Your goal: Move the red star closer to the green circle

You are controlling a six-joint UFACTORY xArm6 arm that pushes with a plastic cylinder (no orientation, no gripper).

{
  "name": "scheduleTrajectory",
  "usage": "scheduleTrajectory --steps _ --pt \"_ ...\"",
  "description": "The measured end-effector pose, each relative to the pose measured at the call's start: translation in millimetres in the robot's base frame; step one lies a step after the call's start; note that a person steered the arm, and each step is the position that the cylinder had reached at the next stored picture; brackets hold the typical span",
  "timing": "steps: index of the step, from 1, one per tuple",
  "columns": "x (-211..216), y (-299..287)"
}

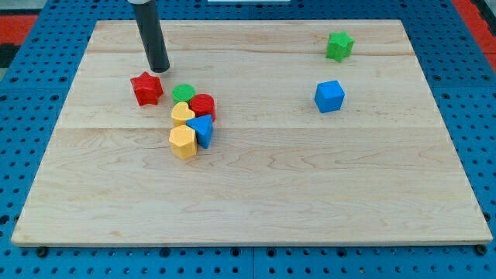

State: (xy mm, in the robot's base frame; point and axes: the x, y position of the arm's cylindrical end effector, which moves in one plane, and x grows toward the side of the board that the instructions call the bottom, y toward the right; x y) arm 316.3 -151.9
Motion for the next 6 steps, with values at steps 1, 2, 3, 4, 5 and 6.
scheduleTrajectory --steps 1,2,3,4,5,6 --pt "1 -16" --pt "14 -46" --pt "31 -51" --pt "43 -9" --pt "54 -8" --pt "82 -3"
